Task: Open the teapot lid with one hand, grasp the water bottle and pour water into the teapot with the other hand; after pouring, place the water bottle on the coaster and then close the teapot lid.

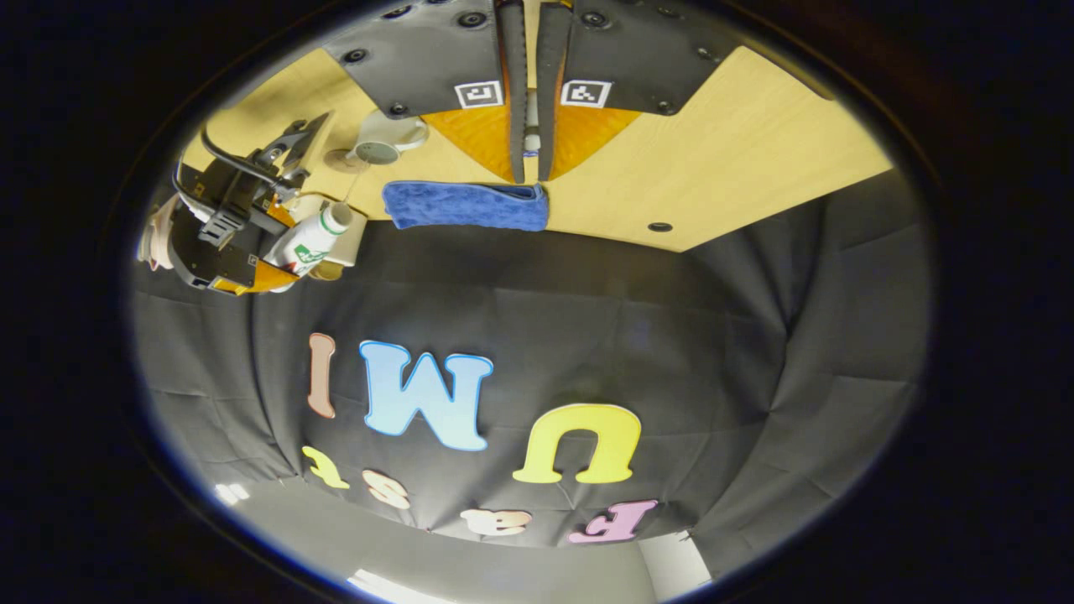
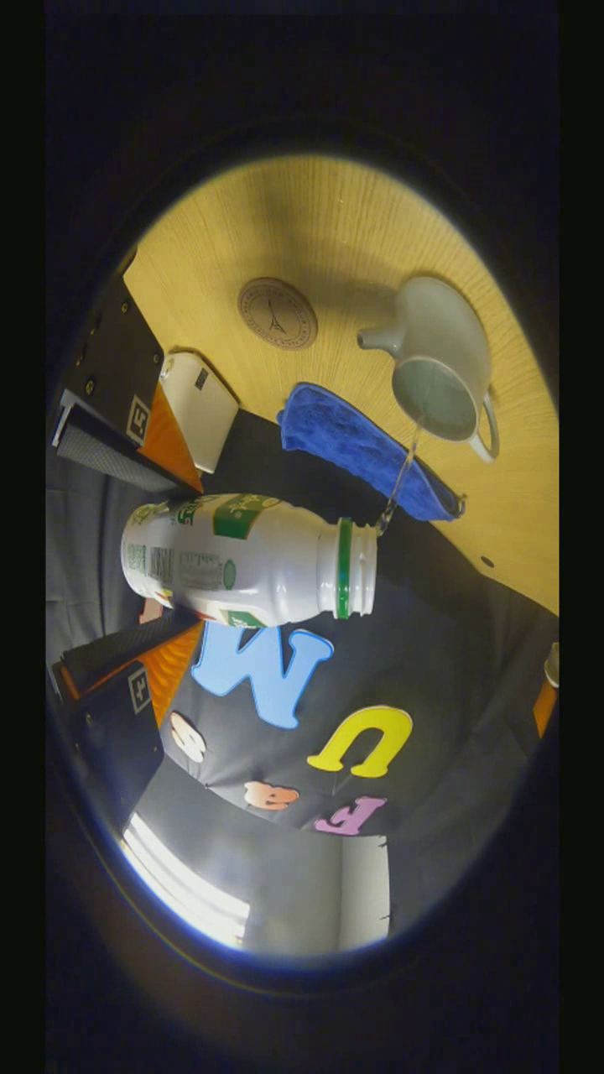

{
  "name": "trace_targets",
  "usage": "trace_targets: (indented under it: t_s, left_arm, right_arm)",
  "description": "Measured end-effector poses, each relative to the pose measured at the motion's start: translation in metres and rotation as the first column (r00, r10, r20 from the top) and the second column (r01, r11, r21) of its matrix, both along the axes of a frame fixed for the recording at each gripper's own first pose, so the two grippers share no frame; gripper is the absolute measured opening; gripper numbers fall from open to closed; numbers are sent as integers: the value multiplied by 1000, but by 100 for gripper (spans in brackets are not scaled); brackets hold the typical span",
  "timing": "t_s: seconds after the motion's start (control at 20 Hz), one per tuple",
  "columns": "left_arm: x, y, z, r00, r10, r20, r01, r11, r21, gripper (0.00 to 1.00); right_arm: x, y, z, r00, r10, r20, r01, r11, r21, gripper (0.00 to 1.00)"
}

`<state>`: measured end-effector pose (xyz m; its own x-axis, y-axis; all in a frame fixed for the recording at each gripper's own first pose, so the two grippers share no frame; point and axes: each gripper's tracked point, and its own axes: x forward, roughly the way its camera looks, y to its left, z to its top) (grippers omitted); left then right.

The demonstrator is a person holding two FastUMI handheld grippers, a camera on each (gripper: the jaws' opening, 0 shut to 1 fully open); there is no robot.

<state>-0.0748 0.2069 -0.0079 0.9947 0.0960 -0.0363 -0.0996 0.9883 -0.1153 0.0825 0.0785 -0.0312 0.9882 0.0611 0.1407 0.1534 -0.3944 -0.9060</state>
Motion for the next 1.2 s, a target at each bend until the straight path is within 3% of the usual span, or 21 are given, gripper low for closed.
trace_targets:
  t_s: [0.3, 0.35, 0.7, 1.0, 1.2]
  left_arm:
    - [-1, 1, 0, 1000, 3, 1, -3, 1000, 1, 15]
    - [-1, 1, 1, 1000, 3, 2, -3, 1000, 1, 11]
    - [-1, 2, 1, 1000, 5, 2, -5, 1000, 4, 15]
    - [-1, 4, 0, 1000, 6, 1, -6, 1000, 1, 11]
    - [-1, 4, 2, 1000, 7, 4, -7, 1000, -4, 15]
  right_arm:
    - [1, 5, 3, 1000, 14, -3, -14, 1000, -26, 80]
    - [0, 5, 2, 1000, 14, -3, -14, 1000, -27, 80]
    - [0, 5, -4, 1000, 13, -21, -13, 1000, -7, 80]
    - [-1, 0, -37, 994, -6, -107, 22, 988, 150, 80]
    - [-5, -1, -60, 987, -13, -163, 65, 945, 319, 80]
